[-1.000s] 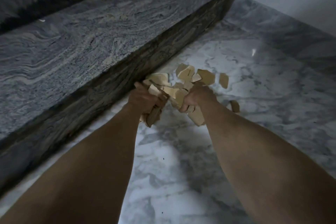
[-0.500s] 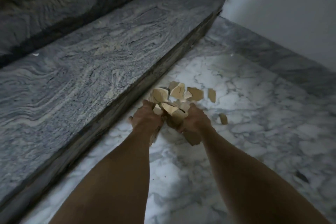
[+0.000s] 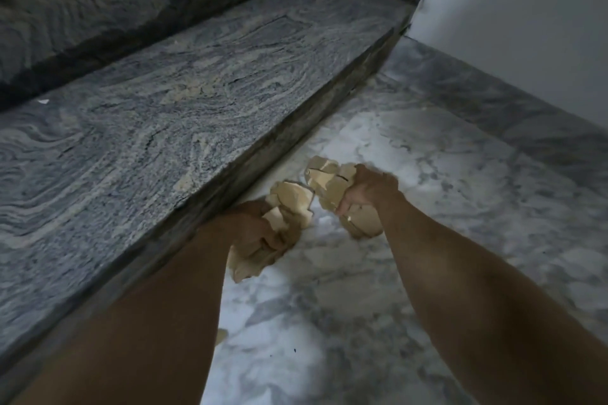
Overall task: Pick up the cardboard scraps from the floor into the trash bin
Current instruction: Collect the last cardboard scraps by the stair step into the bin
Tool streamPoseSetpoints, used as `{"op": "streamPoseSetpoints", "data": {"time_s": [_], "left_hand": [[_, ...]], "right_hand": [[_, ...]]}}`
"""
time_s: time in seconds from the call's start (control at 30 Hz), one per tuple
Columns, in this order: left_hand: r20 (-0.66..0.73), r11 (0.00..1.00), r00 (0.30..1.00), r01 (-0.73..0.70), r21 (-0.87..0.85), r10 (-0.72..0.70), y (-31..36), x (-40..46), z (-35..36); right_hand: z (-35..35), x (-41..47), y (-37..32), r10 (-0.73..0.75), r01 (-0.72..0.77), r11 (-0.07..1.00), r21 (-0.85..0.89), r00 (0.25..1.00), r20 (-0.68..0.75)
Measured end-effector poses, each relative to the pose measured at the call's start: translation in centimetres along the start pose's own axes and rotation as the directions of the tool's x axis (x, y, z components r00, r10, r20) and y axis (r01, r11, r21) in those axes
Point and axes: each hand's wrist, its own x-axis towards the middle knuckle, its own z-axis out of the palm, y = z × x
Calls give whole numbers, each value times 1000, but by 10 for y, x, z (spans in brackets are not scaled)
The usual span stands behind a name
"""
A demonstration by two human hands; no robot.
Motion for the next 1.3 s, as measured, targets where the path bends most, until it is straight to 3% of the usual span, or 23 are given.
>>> {"op": "streamPoseSetpoints", "data": {"time_s": [0.1,0.23,0.37,0.53,0.67,0.8,0.9,1.17,1.3], "left_hand": [[-3,996,999,40,-80,-40,-8,-3,3],[7,991,1000,20,-131,-19,-3,-6,5],[-9,986,1000,22,-167,-23,-6,0,6],[-4,991,1000,14,-132,-15,-8,2,5],[10,994,1000,16,-108,-15,-6,2,1],[-35,996,999,4,-86,-7,-4,1,3],[-41,999,999,27,-44,-29,-1,0,3],[-65,999,996,54,-1,-54,-3,3,3],[-147,993,983,98,-64,-107,-4,4,11]], "right_hand": [[-5,-20,-6,26,-35,995,-92,995,-95],[-4,-19,-4,7,-17,995,-101,995,-101],[-24,-15,7,-32,34,999,-21,996,87],[-66,-25,16,11,71,978,-197,922,387],[-68,-16,10,37,46,986,-158,874,484],[-53,-7,2,-34,34,999,6,923,383],[-36,-6,-10,-155,129,986,109,946,284],[19,-32,-32,-194,195,974,-113,981,15],[14,-32,-23,-213,212,976,-52,977,-23]]}}
